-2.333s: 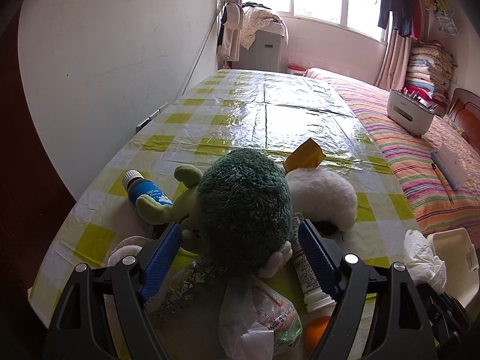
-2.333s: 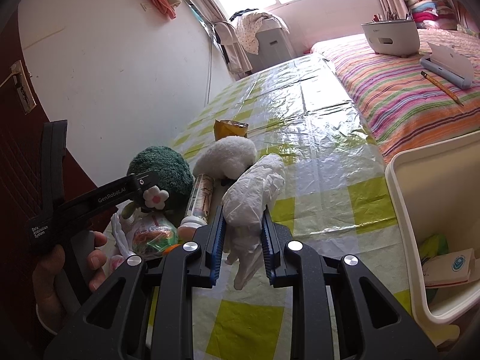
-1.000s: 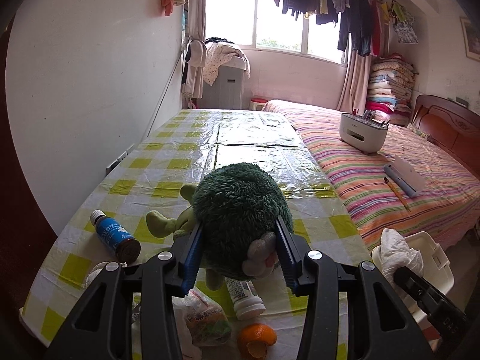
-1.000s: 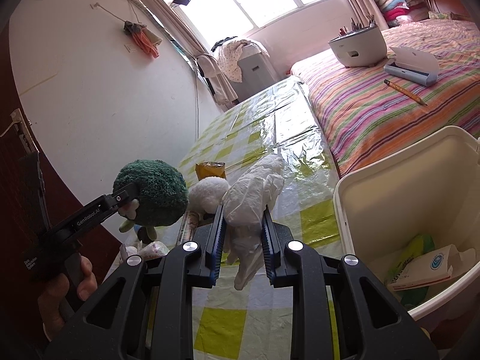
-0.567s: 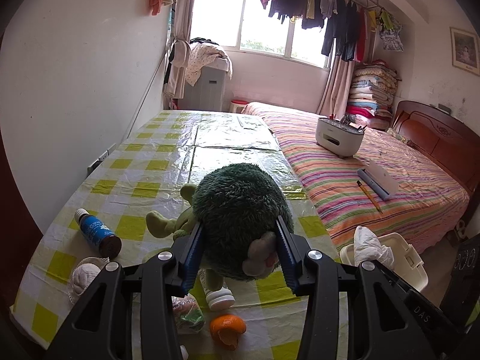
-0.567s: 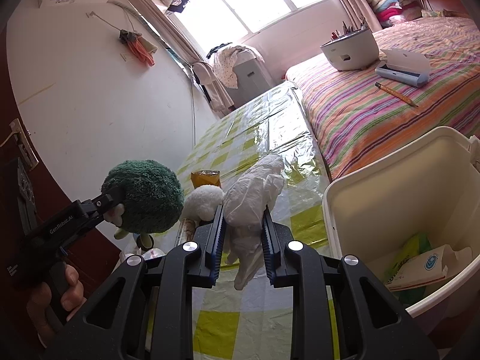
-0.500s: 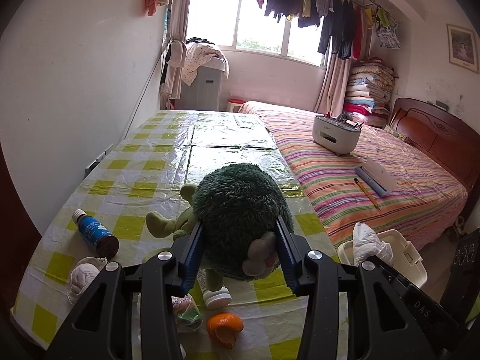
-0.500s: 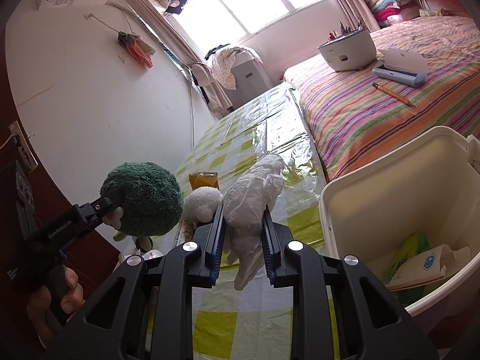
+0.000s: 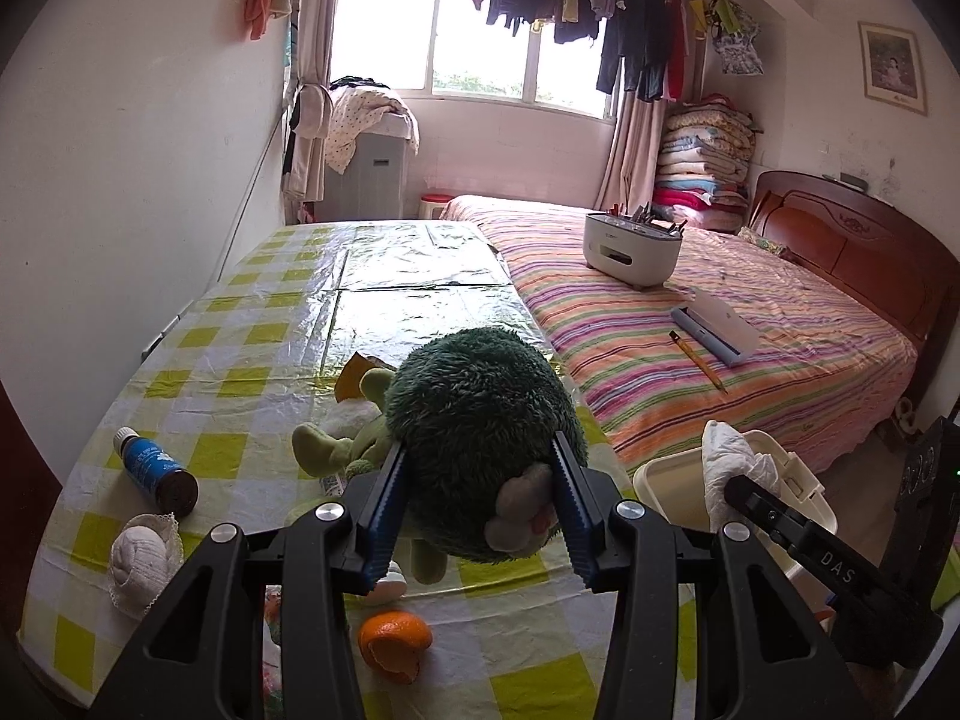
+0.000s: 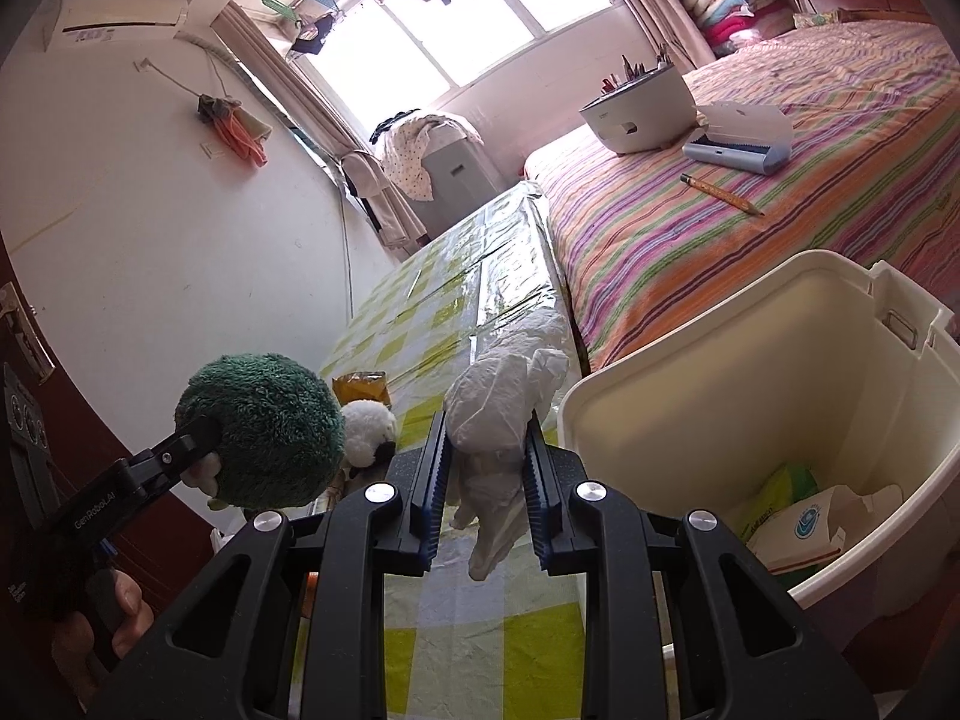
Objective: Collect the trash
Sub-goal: 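Grasp the green plush toy with the left gripper while the right gripper drops the tissue into the bin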
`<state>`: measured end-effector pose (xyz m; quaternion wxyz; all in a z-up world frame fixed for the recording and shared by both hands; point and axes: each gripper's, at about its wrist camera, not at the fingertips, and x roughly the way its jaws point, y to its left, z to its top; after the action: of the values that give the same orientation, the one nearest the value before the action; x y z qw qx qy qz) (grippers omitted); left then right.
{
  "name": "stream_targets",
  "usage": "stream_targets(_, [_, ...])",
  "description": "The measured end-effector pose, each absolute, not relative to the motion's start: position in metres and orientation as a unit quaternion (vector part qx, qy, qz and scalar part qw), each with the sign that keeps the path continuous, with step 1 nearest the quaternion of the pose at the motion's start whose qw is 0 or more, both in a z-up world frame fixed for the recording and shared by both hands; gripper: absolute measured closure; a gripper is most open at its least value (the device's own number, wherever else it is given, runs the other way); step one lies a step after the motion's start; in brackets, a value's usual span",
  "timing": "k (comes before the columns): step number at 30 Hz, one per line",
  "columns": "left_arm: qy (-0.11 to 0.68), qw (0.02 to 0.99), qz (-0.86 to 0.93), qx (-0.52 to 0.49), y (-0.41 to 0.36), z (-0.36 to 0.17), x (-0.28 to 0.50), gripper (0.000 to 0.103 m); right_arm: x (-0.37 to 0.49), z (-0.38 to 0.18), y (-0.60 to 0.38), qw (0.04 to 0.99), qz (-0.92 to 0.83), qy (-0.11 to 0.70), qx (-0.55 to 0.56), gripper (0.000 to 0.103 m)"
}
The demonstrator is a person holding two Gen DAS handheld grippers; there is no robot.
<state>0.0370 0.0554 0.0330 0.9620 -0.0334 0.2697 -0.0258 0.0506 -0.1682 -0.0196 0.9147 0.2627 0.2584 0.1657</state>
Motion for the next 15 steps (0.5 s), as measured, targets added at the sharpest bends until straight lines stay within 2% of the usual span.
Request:
stream_targets(12, [0.277, 0.958, -0.063, -0.021, 0.025, 0.032, 0.039, 0.059, 0.038, -0.020, -0.202, 0.938, 0.072, 0.237, 0.243, 0.077])
stream_targets(13, [0.278, 0.958, -0.066, -0.019, 0.022, 0.032, 0.039, 0.059, 0.038, -0.021, -0.205, 0.937, 0.067, 0.238, 0.245, 0.073])
stream_targets(15, [0.281, 0.957, -0.072, -0.018, 0.017, 0.032, 0.040, 0.059, 0.040, -0.023, -0.209, 0.935, 0.055, 0.243, 0.251, 0.055])
